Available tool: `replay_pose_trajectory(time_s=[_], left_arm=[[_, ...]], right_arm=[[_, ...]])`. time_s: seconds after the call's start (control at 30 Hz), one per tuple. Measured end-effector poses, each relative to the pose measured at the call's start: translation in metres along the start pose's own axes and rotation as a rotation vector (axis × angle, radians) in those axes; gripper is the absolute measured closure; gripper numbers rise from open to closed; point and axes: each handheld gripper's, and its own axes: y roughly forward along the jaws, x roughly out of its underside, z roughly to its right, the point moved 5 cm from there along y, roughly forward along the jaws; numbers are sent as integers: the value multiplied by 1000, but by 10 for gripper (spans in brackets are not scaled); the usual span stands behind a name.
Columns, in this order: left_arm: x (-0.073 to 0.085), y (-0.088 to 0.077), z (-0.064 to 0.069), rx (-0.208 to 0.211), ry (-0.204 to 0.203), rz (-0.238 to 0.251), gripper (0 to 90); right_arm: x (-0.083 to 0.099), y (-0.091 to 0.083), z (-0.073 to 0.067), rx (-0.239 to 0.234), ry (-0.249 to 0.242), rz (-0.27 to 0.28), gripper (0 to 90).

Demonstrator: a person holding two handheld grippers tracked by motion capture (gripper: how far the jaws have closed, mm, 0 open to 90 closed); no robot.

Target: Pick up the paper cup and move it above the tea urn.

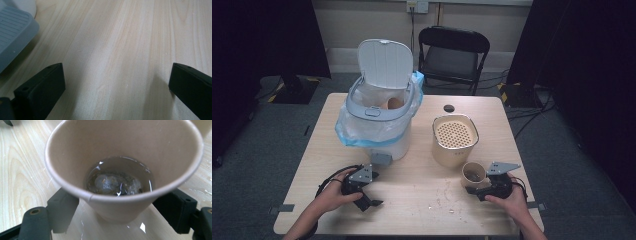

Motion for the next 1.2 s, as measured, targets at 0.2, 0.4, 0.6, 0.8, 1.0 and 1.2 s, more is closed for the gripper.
replay_pose_trajectory(time_s=[0.2,0.4,0.6,0.8,1.0,1.2], left_arm=[[0,0,0,0,1,0,0],[0,0,0,1,0,0,0],[0,0,0,1,1,0,0],[0,0,0,1,1,0,0],[0,0,0,0,1,-1,0],[0,0,0,0,1,0,0]], right_arm=[[-4,2,2,1,1,19,224],[-6,4,0,-6,6,48,228],[-7,4,0,2,8,94,222],[-6,5,0,-6,16,111,235],[-7,8,0,-4,7,116,245],[-8,11,-1,-3,-1,118,261]])
